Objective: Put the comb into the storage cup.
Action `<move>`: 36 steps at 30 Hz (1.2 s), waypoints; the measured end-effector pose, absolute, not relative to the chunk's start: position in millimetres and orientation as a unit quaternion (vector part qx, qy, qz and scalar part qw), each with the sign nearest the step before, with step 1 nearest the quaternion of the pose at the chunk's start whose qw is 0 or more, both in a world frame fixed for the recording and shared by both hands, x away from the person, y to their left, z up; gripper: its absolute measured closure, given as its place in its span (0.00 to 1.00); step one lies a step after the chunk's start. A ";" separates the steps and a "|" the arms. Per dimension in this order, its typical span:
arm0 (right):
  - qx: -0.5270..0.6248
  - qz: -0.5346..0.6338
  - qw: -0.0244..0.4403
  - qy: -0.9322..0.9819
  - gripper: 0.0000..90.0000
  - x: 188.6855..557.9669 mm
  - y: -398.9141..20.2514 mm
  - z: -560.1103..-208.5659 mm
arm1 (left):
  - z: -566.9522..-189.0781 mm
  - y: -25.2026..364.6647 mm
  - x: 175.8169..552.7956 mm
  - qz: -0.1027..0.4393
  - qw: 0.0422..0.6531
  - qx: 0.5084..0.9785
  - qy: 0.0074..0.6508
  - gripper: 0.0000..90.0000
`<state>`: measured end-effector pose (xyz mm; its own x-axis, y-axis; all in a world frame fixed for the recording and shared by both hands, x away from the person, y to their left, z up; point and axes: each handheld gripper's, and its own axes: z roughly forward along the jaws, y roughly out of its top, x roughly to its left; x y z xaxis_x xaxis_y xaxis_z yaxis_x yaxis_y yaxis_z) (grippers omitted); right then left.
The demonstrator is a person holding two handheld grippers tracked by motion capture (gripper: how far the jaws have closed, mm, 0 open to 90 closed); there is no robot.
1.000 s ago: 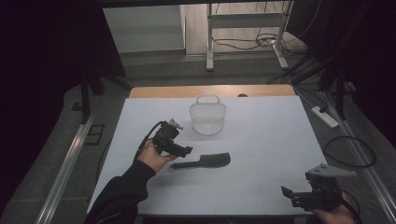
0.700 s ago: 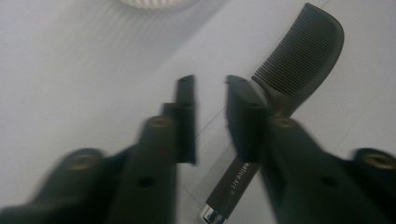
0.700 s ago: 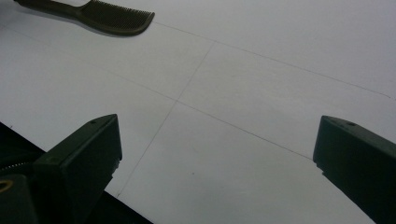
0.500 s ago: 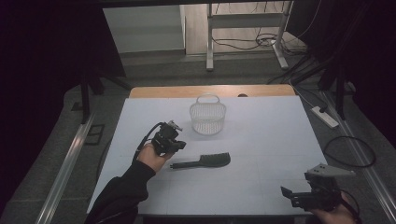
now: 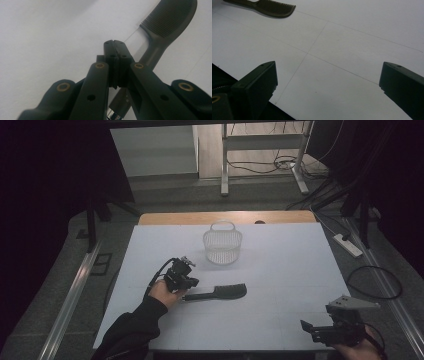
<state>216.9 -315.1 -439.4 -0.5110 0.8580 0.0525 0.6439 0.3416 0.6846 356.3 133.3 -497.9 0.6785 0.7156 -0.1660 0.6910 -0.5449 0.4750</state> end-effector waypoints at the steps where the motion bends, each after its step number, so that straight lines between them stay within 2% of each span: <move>1: 0.468 0.333 0.161 0.803 0.02 216.9 -315.1 -439.4 | -499.6 132.6 356.1 0.022 0.257 0.879 0.401 0.99; 14: 0.467 0.334 0.161 0.803 0.03 216.7 -315.2 -439.2 | -513.9 127.1 352.8 0.017 0.226 0.885 0.408 0.99; 36: 0.462 0.337 0.162 0.804 0.04 216.6 -314.5 -438.8 | -513.0 126.5 330.2 -0.017 0.218 0.888 0.405 0.99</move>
